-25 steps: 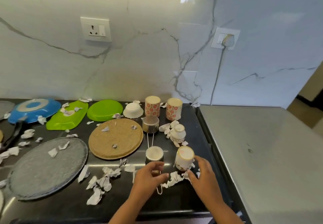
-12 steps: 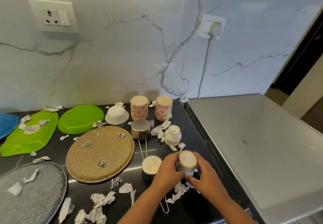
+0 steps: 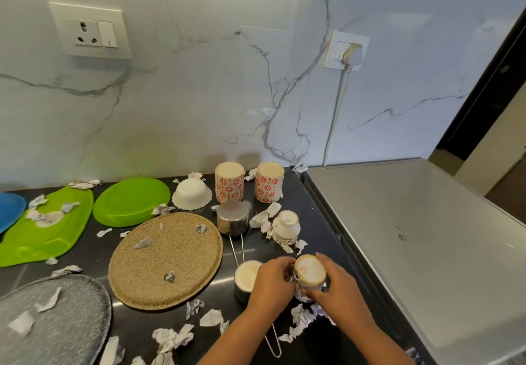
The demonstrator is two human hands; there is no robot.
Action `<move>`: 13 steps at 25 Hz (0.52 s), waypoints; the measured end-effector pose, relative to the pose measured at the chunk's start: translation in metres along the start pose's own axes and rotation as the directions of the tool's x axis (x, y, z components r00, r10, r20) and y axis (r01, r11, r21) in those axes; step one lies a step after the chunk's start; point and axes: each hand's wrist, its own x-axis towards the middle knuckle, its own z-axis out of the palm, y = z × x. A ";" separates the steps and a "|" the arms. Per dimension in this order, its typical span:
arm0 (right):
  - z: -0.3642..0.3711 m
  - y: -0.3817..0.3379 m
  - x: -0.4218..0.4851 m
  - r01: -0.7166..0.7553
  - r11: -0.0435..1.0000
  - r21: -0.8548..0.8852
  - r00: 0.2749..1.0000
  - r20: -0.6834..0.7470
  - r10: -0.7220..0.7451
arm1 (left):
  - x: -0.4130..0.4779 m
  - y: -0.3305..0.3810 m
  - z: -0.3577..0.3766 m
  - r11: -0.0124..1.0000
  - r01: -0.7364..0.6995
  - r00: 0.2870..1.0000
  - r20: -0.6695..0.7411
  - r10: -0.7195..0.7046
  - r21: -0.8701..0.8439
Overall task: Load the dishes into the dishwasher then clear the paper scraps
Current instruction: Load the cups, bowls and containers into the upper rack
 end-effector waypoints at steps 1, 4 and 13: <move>0.002 -0.003 0.000 -0.005 1.000 0.005 1.000 -0.016 0.005 | -0.001 0.001 -0.001 1.000 0.002 1.000 -0.010 -0.002 0.003; 0.003 -0.013 0.000 -0.014 1.000 -0.013 0.999 -0.031 0.013 | -0.004 0.005 -0.005 1.000 0.017 0.998 -0.064 -0.016 0.012; -0.006 -0.028 0.013 0.096 0.992 -0.077 0.978 0.194 -0.080 | -0.003 0.007 -0.007 0.988 0.082 0.997 -0.001 -0.083 0.129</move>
